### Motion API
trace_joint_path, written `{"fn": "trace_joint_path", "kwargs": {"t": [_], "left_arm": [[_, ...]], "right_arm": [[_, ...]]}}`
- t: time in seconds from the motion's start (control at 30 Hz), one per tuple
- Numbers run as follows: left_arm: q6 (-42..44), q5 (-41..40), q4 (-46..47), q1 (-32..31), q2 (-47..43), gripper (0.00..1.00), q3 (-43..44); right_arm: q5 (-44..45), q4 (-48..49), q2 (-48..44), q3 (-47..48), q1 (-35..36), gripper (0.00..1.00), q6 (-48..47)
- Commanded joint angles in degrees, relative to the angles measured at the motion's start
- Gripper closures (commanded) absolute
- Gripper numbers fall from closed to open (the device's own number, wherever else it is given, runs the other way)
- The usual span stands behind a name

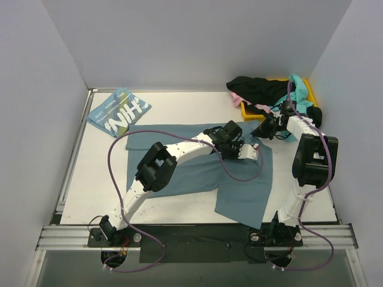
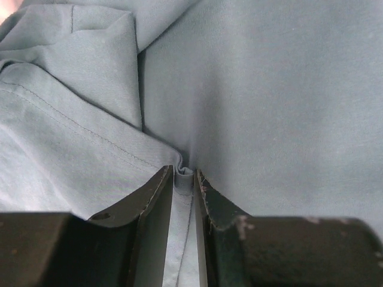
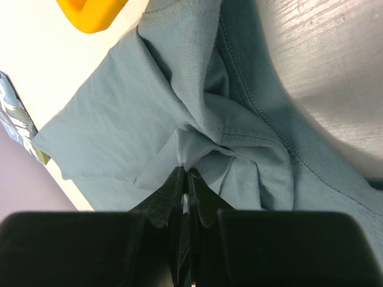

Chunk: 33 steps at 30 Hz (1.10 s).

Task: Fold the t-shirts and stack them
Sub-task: Fold the flattened tshirt in 1/3 of the way

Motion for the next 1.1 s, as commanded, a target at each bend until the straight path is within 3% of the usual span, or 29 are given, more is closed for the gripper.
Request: {"fn": "trace_joint_path", "kwargs": {"t": [0.0,0.4,0.93,1.07], "left_arm": [[0.4,-0.77,1.02,0.41,0.41,0.7,1.66],[-2.68,3.01,-0.92,1.99,0.59,0.66,7.2],[-1.53,3.88,-3.2,1.11,0.77,0.65,2.63],[-1.18,3.27,-2.85,1.03,0.94,0.69,2.36]], "right_arm": [[-0.16,-1.67,-3.74,1.88,-0.34,1.0,-1.05],[-0.25,-1.75,-3.74,1.97,-0.34,1.0,-1.23],[-0.08,-1.84,-3.38,2.41,-0.34,1.0,-1.05],[0.01,-1.93,-3.47,2.06,-0.34,1.0,-1.23]]}}
